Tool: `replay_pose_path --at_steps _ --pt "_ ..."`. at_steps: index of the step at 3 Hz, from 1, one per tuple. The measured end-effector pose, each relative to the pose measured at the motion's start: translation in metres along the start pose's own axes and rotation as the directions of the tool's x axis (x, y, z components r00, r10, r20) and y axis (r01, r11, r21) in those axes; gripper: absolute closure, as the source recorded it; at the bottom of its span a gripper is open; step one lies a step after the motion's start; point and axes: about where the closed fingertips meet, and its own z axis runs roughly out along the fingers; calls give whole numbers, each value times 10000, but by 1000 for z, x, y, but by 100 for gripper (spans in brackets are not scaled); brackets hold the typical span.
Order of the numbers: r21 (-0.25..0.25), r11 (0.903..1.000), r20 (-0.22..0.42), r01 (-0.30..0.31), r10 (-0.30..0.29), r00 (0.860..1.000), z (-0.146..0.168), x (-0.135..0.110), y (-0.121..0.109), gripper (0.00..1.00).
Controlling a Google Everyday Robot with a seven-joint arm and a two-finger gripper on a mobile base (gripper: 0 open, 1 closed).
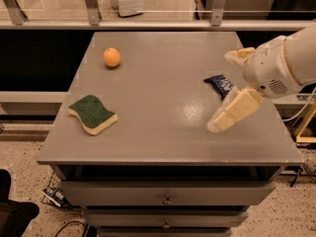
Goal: Pick sponge
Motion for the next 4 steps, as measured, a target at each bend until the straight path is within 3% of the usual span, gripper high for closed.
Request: replay_pose_path --at_steps 1,2,3,4 --pt "260 9990 2019 -365 305 9789 32 -24 3 0" --pt "686 9930 3844 -960 625 9210 52 -56 -5 0" --pt "777 9915 4513 -1045 585 8905 55 -87 -5 0" --pt "773 9916 4516 -1034 576 8904 55 -88 -5 0"
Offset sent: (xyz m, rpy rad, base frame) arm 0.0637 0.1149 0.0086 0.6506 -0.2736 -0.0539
